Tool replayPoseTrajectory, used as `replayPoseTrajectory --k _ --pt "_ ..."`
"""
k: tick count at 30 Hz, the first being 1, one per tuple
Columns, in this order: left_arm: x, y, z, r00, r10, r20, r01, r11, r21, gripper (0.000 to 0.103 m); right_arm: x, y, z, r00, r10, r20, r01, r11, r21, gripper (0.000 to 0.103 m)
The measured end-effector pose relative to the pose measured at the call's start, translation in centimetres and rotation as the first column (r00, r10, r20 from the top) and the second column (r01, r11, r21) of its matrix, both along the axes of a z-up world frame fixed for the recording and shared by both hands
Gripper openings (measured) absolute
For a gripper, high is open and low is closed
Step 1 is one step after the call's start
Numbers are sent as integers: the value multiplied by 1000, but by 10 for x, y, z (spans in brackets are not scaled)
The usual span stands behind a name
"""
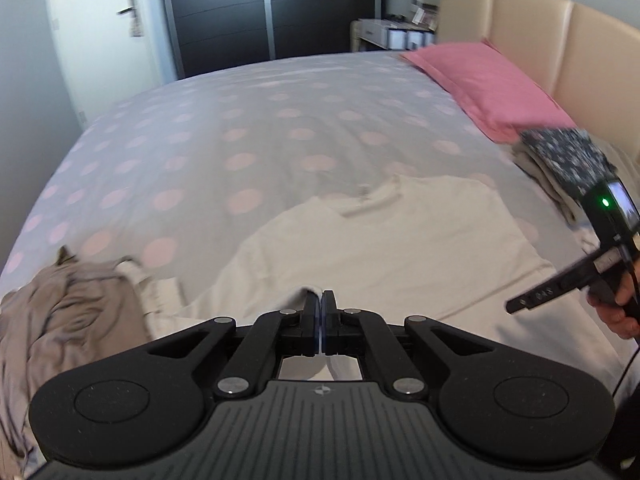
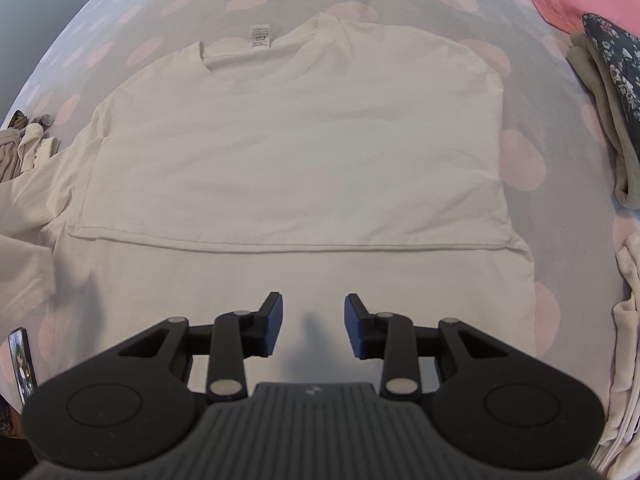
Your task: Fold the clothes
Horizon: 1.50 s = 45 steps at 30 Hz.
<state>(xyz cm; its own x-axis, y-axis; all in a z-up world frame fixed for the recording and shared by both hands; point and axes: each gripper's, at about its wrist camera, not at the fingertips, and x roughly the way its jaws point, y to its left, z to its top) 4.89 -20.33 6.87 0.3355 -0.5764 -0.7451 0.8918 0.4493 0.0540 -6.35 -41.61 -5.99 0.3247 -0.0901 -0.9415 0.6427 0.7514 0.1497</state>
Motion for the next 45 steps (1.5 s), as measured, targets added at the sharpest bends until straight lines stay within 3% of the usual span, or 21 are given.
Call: replayPoseTrajectory --k 8,13,20,27,33,39,40,43,45 --pt "-28 -50 -27 989 -149 -22 151 986 77 0 -1 4 3 1000 21 12 -21 1000 13 37" --pt "-24 -56 -41 990 -136 -30 138 983 123 14 -3 10 6 999 45 24 -45 999 18 37" --pt "-4 -41 -34 999 -36 -15 37 994 101 19 0 44 10 982 170 81 -173 985 25 37" --pt "25 -11 -32 995 94 18 -95 990 106 19 3 96 8 921 371 117 -373 928 3 39" --pt "39 15 -48 988 151 33 -155 975 159 19 6 132 7 869 483 109 -483 875 -28 41" --pt "51 34 -57 977 210 48 -215 955 205 19 13 155 -5 834 551 36 -544 832 -107 41" --pt "53 38 -58 974 222 44 -226 951 212 19 15 156 -7 831 556 25 -549 827 -122 40" --pt "55 44 -59 972 230 55 -237 945 223 19 19 158 -9 832 555 8 -546 822 -160 16" --pt "54 45 -59 971 228 75 -239 942 234 19 21 155 -5 843 539 9 -528 829 -186 5"
